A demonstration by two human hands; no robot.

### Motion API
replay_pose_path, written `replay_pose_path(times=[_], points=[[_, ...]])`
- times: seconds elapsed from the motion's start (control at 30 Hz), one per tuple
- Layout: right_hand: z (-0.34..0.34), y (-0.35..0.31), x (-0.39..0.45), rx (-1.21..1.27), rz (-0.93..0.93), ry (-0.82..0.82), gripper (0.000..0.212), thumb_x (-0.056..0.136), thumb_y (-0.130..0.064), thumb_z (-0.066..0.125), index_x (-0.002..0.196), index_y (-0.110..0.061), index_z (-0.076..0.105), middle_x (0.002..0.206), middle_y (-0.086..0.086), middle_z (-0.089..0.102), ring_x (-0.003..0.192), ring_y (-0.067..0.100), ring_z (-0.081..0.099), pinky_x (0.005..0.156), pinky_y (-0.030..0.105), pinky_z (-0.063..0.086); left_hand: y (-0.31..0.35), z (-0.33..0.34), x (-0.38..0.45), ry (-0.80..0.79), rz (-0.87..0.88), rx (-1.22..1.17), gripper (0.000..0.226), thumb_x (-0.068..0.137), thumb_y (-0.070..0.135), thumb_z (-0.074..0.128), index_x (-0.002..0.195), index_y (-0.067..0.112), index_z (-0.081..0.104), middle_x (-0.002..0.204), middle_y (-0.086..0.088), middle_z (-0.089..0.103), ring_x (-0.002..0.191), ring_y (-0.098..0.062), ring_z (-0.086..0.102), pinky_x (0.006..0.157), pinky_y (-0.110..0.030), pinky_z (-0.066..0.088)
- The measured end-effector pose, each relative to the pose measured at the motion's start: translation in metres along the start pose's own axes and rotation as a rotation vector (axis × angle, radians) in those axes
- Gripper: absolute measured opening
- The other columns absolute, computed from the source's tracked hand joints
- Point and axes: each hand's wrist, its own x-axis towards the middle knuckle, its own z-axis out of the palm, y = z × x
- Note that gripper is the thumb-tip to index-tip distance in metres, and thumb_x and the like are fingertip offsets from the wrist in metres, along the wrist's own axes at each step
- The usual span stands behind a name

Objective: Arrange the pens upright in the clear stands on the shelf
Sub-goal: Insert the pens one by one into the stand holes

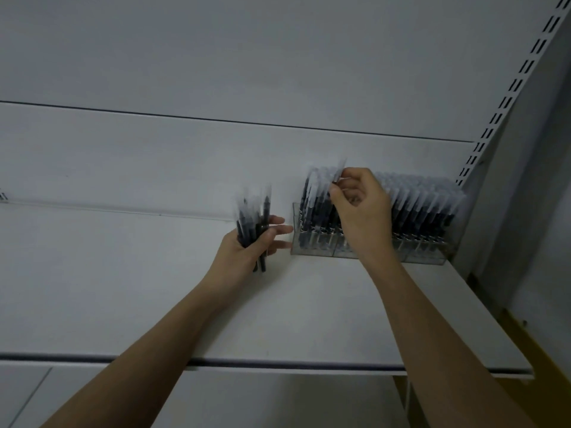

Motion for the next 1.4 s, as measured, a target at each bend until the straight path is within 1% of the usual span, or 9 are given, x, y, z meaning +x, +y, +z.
replay_pose_path(times=[0.2,0.47,0.6,0.77,0.87,1.0,1.13,1.23,1.4], points=[[0.004,0.000,-0.005,-0.040,-0.029,0.004,0.013,0.094,-0.017,0.067,0.103,-0.022,0.059,0.088,-0.012,0.062,0.078,0.005,0.061,0.069,0.012,0.050,-0.008,0.000,0.002,-0.033,-0.098,0.062,0.023,0.099,0.009,0.056,0.118,0.018,0.065,0.109,0.001,0.075,0.099,-0.024,0.073,0.096,-0.054,0.048],[0.007,-0.004,-0.005,-0.085,-0.036,-0.004,0.013,0.093,-0.014,0.068,0.100,-0.020,0.058,0.084,-0.013,0.060,0.070,-0.004,0.057,0.067,0.010,0.049,-0.005,0.000,0.003,-0.013,-0.148,-0.137,0.026,0.100,0.003,0.053,0.125,-0.002,0.048,0.111,-0.011,0.074,0.088,-0.039,0.073,0.071,-0.036,0.061],[0.010,0.003,-0.009,-0.220,-0.030,-0.080,0.012,0.093,-0.014,0.067,0.098,-0.019,0.059,0.082,-0.013,0.060,0.074,0.001,0.058,0.066,0.011,0.048,-0.002,-0.003,-0.001,-0.038,-0.163,-0.222,0.027,0.099,0.006,0.053,0.126,0.005,0.057,0.111,-0.011,0.074,0.090,-0.037,0.073,0.075,-0.035,0.060],[0.016,0.024,-0.024,-0.262,0.054,-0.127,0.007,0.094,-0.013,0.066,0.100,-0.011,0.063,0.084,-0.004,0.062,0.078,0.013,0.061,0.071,0.024,0.051,0.001,-0.005,-0.003,-0.102,-0.236,-0.327,0.029,0.101,0.007,0.048,0.129,0.009,0.055,0.115,-0.014,0.072,0.097,-0.038,0.072,0.079,-0.039,0.060],[0.017,0.026,-0.030,-0.241,0.054,-0.089,0.010,0.093,-0.013,0.067,0.101,-0.012,0.062,0.089,-0.003,0.062,0.078,0.011,0.059,0.069,0.021,0.047,0.003,-0.005,-0.006,-0.159,-0.291,-0.378,0.030,0.101,0.003,0.045,0.130,0.006,0.051,0.117,-0.019,0.071,0.100,-0.041,0.070,0.082,-0.043,0.060],[0.018,0.019,-0.053,-0.087,0.064,0.022,0.008,0.095,-0.019,0.064,0.102,-0.017,0.059,0.093,-0.004,0.063,0.079,0.008,0.060,0.070,0.017,0.049,0.005,-0.001,-0.011,-0.249,-0.355,-0.412,0.033,0.100,-0.002,0.044,0.129,0.007,0.055,0.122,-0.015,0.069,0.104,-0.041,0.069,0.087,-0.044,0.059],[0.024,0.015,-0.080,0.243,0.297,-0.233,0.008,0.099,-0.020,0.060,0.101,-0.013,0.063,0.096,0.011,0.067,0.076,0.008,0.070,0.060,0.025,0.057,0.001,0.000,-0.011,-0.331,-0.406,-0.386,0.033,0.099,-0.001,0.047,0.130,-0.002,0.057,0.127,-0.023,0.064,0.113,-0.048,0.062,0.090,-0.045,0.057],[0.024,0.018,-0.081,0.249,0.335,-0.299,0.012,0.095,-0.027,0.065,0.100,-0.016,0.067,0.095,0.009,0.070,0.085,0.022,0.072,0.074,0.042,0.062,-0.003,0.000,-0.012,-0.364,-0.421,-0.347,0.035,0.097,0.001,0.050,0.131,-0.003,0.056,0.126,-0.026,0.064,0.116,-0.052,0.059,0.100,-0.053,0.050],[0.017,0.017,-0.081,0.369,0.407,-0.286,0.006,0.092,-0.016,0.069,0.097,-0.012,0.069,0.090,0.002,0.074,0.078,0.016,0.074,0.068,0.024,0.057,-0.002,0.001,-0.011,-0.361,-0.425,-0.332,0.035,0.095,0.002,0.053,0.129,0.003,0.059,0.123,-0.024,0.066,0.102,-0.043,0.068,0.086,-0.043,0.059]])
